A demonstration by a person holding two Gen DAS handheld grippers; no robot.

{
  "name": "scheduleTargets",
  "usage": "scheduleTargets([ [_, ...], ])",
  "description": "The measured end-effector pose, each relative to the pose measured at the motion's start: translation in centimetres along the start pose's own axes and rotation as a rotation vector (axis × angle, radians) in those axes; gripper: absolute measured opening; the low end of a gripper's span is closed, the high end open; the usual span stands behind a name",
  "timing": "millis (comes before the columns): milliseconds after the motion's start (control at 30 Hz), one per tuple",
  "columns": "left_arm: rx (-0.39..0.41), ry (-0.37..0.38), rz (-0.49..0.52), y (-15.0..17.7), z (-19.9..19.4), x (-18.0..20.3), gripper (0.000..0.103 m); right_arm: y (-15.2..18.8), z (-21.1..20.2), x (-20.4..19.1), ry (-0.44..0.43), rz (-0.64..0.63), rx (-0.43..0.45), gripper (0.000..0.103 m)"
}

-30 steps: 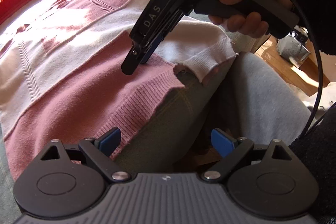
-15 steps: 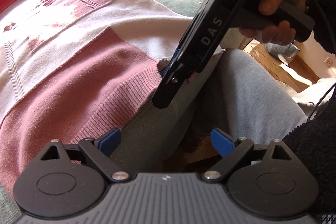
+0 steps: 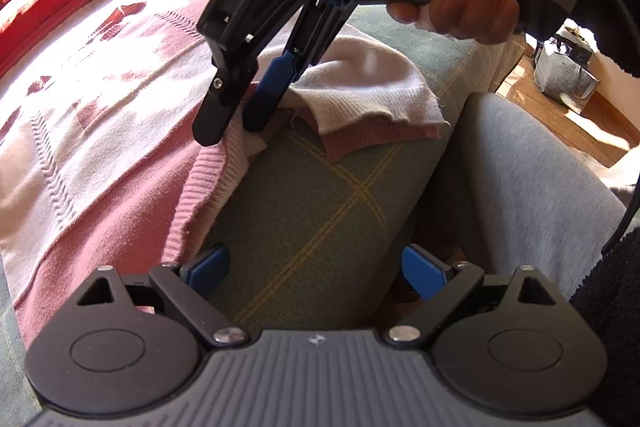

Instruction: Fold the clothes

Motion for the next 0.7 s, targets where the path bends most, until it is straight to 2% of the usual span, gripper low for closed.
scheduleTargets([
  [200, 0.041, -0.181, 0.12, 0.0, -0.1, 0.0, 0.09, -0.6, 0.6, 0.5, -0.007, 0.024, -0.006, 0.051],
  [367, 0.036, -0.204, 0.186, 0.0, -1.5, 0.8, 0.09, -0.7, 0.7, 0.7, -0.013, 0.032, -0.009, 0.051],
  [500, 0.084, -0.307, 0.29, -0.5, -2.4, 1.7, 0.09, -0.7, 0.7, 0.4, -0.003, 0.017, -0.01, 0.051],
  [600, 0.055, -0.391, 0.338, -1.0, -0.9, 0.8, 0.089, -0.7, 0.7, 0.2, 0.003, 0.012, -0.012, 0.051],
  [633, 0.041, -0.399, 0.344, -1.0, -0.2, 0.3, 0.083, -0.7, 0.7, 0.2, 0.005, 0.012, -0.012, 0.051],
  [700, 0.017, -0.423, 0.353, -1.1, 1.2, -0.6, 0.08, -0.7, 0.5, 0.1, 0.007, 0.008, -0.013, 0.051],
])
Point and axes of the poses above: each gripper's, at about its wrist camera, not at the fingertips, and z roughly the way its jaws point, x to its right, y to its underside, the point moved 1 cm from there along z, roughly the way its jaws point, and after that the axes turned 11 degrees about y, right-handed, at the moved point
